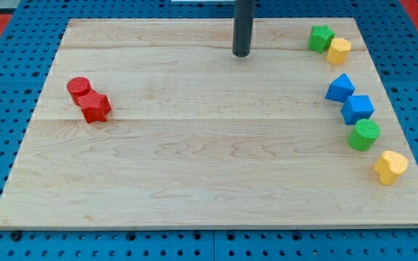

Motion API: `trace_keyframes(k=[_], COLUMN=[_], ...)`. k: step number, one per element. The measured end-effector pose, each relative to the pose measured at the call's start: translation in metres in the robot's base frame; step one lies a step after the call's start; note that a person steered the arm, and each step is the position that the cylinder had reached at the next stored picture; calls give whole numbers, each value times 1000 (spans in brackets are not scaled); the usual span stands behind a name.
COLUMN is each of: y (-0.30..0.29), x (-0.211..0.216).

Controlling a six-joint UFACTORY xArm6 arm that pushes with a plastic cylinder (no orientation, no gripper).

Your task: Push the yellow hexagon towards the blue triangle

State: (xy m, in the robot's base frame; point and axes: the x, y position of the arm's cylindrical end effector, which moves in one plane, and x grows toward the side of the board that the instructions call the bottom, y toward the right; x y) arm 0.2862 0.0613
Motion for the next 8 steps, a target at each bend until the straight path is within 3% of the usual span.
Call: trace_keyframes(k=[2, 3, 4, 7, 8], y=[21, -10, -1, 217, 263], x=[-8, 6, 45, 41, 29])
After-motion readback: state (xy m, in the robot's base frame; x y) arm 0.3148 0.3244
